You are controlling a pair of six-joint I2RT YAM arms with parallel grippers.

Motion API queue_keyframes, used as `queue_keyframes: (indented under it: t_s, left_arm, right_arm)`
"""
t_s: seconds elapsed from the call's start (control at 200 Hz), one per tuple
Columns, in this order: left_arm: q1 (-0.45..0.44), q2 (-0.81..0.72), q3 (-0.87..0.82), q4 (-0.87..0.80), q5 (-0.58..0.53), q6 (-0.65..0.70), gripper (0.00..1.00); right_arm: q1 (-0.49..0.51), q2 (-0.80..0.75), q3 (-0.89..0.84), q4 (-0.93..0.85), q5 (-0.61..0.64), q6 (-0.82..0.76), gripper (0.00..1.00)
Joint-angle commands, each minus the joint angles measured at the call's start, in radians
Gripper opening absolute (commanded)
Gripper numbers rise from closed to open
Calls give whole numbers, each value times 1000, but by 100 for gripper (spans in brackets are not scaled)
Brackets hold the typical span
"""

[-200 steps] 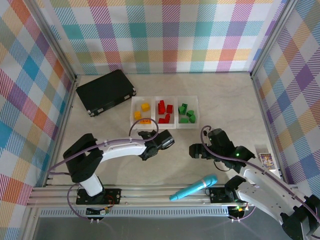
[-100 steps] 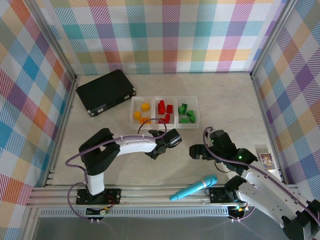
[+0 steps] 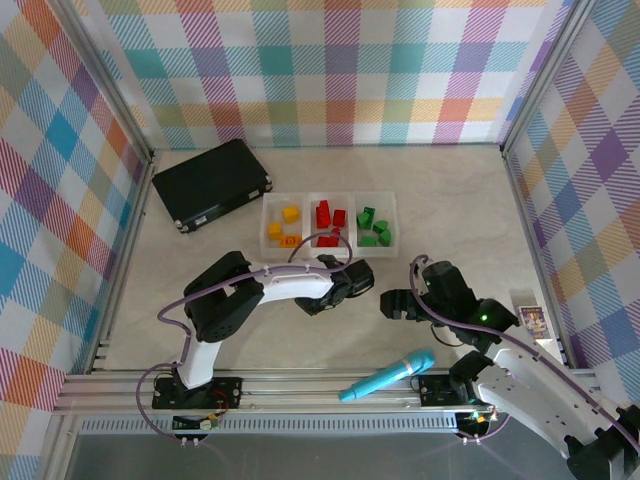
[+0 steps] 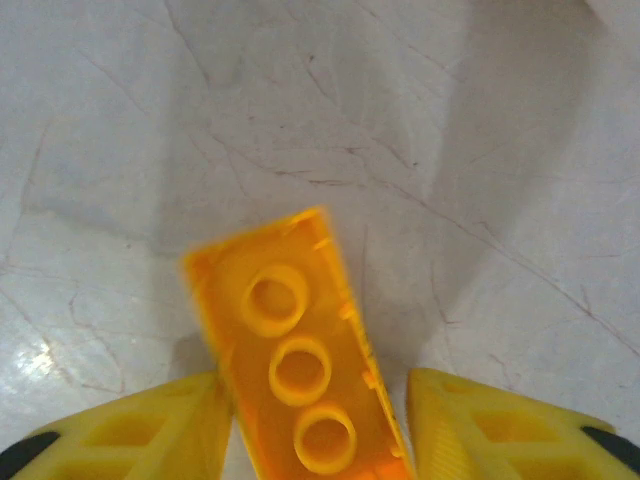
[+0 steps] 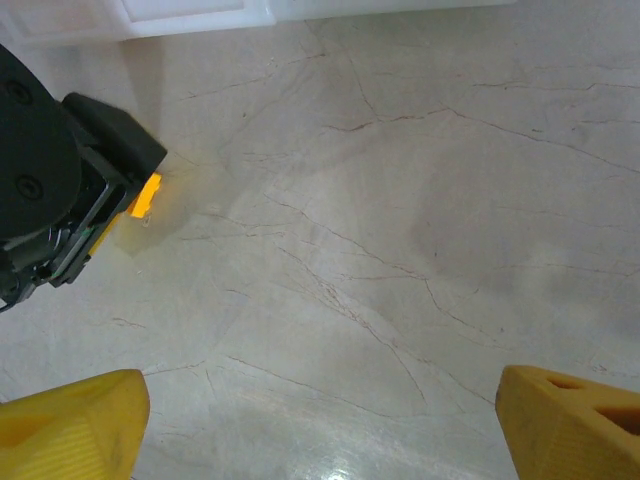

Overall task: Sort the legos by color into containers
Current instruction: Pick up the lego from the center of the table, then place the lego in the container.

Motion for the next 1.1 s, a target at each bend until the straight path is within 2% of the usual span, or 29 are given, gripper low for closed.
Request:
queue_keyframes:
  t_s: [0.0, 0.065, 0.335, 0.42, 0.54, 0.635, 0.77, 0.83, 0.955, 1.095]
  left_arm:
    - [20, 56, -39, 141, -36, -9, 42]
    - [24, 50, -51, 146, -46, 5, 38]
    - [55, 11, -61, 121, -85, 140, 36]
    - [65, -29, -95, 141, -89, 176, 32]
    - [91, -149, -186, 304, -13, 397, 29]
    - [92, -267, -177, 236, -31, 505, 29]
    - [97, -404, -86, -7, -145, 621, 29]
    - [106, -456, -60, -47, -184, 690, 29]
    - [200, -538, -31, 4, -128, 890, 29]
    - [358, -514, 49, 24, -16, 1043, 29]
  right_arm:
    - [-6, -11, -2, -11, 12, 0, 90]
    - [-7, -17, -2, -18, 15, -5, 90]
    - [-6, -30, -1, -32, 23, -7, 90]
    - [-6, -30, 1, -35, 26, -6, 90]
    - [-6, -33, 2, -40, 28, -7, 90]
    - [-6, -29, -3, -36, 25, -7, 90]
    - [-6, -20, -1, -31, 41, -4, 90]
    - [-6, -15, -1, -23, 46, -4, 90]
    - [-6, 11, -2, 14, 44, -2, 90]
    - [-6, 64, 12, 37, 34, 11, 90]
